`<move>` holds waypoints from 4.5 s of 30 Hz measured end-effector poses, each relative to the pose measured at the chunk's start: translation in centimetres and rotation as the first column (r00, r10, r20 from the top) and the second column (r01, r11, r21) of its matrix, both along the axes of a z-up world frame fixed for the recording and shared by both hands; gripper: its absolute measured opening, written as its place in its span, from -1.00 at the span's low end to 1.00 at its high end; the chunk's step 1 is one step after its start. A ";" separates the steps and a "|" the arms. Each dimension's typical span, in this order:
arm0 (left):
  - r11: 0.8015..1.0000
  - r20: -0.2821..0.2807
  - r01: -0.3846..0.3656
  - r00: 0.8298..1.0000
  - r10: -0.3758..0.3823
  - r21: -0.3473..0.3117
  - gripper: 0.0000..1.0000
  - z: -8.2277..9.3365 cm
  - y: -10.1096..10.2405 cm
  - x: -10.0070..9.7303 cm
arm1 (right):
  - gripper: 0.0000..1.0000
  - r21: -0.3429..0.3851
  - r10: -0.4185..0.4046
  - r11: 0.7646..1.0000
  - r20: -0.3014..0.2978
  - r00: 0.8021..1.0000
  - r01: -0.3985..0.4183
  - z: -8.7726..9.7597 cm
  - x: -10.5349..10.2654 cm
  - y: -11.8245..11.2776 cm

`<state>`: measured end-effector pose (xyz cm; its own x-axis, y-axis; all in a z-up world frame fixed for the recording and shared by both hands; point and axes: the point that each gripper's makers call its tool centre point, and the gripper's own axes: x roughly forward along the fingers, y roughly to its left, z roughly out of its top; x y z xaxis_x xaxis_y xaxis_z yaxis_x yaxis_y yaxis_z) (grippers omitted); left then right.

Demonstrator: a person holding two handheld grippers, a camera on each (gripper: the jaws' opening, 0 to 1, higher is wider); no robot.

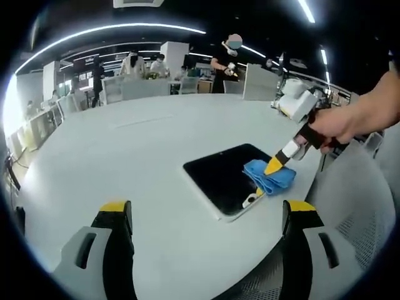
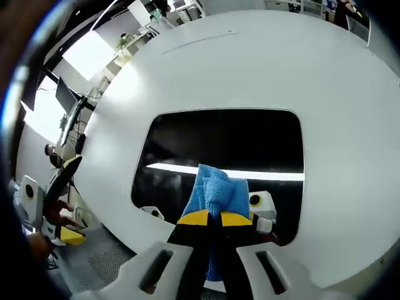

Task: Wipe the mirror surface with the cleaning cloth until all visible marks leave the cleaned area.

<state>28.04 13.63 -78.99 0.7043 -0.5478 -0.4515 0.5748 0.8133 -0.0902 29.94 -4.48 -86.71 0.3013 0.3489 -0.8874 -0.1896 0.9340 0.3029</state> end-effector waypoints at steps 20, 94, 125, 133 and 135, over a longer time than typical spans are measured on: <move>1.000 -0.033 -0.028 0.999 0.028 -0.009 0.98 0.3 2.5 -0.3 | -1.00 0.035 -0.020 0.999 -0.027 0.999 0.021 0.0 0.2 2.7; 0.992 -0.069 -0.113 0.992 0.109 -0.054 0.98 0.1 4.8 0.7 | -1.00 -0.013 0.139 0.990 0.036 0.990 -0.138 0.1 4.7 10.8; 0.995 -0.053 -0.089 0.995 0.087 -0.047 0.98 1.1 4.0 0.6 | -1.00 -0.075 0.220 0.974 0.074 0.973 -0.214 0.0 11.0 11.1; 0.993 -0.051 -0.111 0.993 0.108 -0.050 0.98 1.2 4.3 0.6 | -1.00 -0.064 0.219 0.975 0.076 0.973 -0.214 0.0 11.7 11.2; 0.992 -0.051 -0.116 0.992 0.114 -0.053 0.98 1.2 4.3 0.7 | -1.00 -0.063 0.224 0.974 0.077 0.972 -0.219 0.0 11.7 11.1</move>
<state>28.74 17.95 -77.76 0.7427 -0.4894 -0.4569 0.4716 0.8668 -0.1619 41.59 6.65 -86.71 0.2949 0.3675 -0.8820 -0.4159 0.8804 0.2278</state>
